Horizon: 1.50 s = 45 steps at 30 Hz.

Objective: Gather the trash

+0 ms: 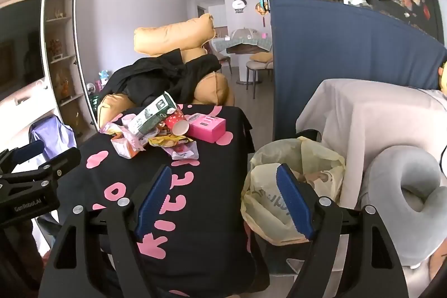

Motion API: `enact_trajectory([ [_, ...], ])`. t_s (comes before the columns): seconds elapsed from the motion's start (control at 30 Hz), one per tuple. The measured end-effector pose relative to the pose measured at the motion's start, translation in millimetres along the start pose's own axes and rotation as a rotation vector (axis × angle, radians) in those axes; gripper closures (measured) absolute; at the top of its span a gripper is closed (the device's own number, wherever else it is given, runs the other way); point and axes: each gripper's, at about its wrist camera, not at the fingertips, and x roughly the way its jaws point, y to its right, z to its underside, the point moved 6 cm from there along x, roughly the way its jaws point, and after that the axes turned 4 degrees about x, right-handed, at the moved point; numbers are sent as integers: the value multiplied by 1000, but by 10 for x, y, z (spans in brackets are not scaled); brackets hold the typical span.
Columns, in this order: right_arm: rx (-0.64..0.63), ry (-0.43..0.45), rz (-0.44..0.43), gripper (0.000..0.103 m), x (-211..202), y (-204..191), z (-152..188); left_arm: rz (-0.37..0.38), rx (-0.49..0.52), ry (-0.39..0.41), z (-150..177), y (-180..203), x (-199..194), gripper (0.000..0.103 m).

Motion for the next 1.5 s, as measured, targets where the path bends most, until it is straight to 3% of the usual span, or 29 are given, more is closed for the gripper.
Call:
enact_trajectory([
  [1.5, 17, -4, 0, 29, 29, 71, 7, 0, 5, -12, 4, -1, 5, 9],
])
